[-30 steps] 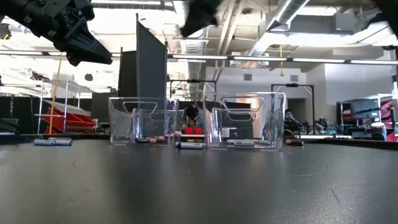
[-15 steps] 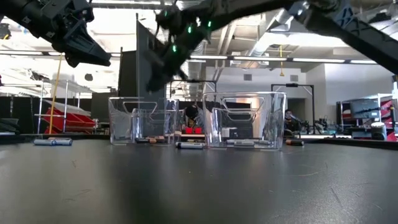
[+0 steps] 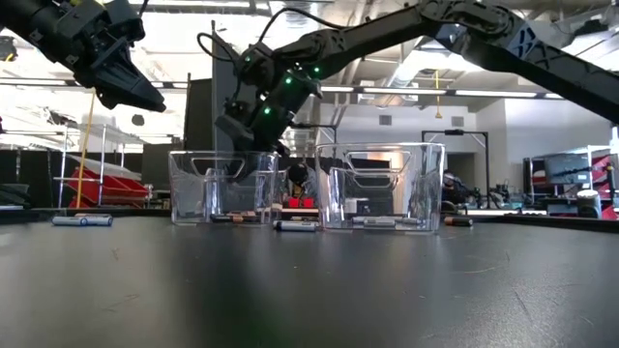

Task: Sort batteries
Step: Put the black battery into the left transparent bin, then move the left transparent bin to the bottom of the table

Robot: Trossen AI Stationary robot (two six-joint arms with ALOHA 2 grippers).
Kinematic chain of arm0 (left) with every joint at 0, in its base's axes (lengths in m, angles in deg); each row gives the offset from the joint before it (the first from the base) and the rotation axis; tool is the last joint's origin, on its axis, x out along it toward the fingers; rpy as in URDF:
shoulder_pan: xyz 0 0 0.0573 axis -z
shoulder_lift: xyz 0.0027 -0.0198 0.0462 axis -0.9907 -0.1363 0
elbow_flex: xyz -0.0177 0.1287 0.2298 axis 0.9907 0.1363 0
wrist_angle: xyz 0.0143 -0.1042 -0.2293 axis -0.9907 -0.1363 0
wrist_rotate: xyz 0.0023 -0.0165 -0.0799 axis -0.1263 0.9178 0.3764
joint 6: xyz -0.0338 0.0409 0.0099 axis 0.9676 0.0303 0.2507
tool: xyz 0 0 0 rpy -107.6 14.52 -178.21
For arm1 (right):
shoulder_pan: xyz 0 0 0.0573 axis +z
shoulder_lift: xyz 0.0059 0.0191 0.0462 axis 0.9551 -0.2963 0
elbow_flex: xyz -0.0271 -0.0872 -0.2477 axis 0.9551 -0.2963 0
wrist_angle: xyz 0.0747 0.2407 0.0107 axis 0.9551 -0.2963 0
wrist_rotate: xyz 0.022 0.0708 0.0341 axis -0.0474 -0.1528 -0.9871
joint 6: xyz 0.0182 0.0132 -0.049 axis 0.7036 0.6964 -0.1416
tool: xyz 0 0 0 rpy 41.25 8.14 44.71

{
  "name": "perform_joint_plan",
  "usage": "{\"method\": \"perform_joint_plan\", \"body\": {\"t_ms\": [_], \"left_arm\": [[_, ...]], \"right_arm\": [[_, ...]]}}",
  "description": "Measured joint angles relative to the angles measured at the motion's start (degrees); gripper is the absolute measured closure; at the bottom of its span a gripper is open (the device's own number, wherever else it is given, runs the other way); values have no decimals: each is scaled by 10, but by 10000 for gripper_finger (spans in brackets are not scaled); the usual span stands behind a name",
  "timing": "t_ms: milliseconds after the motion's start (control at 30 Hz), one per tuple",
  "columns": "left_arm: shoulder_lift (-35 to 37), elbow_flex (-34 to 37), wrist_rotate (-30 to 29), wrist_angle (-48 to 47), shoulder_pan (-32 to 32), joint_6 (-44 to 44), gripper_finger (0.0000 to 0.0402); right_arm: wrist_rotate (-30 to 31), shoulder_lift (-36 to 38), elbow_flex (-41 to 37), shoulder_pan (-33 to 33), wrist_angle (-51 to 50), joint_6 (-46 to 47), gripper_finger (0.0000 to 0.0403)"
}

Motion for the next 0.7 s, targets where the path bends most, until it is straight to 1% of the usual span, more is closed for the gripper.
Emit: {"method": "perform_joint_plan", "body": {"t_ms": [133,367,600,700], "left_arm": [[0,0,0,0,0,0,283],[0,0,0,0,0,0,283],[0,0,1,0,0,0,283],[0,0,1,0,0,0,283]], "right_arm": [[0,0,0,-2,-8,13,336],[0,0,0,-2,-20,10,306],[0,6,0,-2,-30,9,290],[1,29,0,-6,-40,9,289]]}}
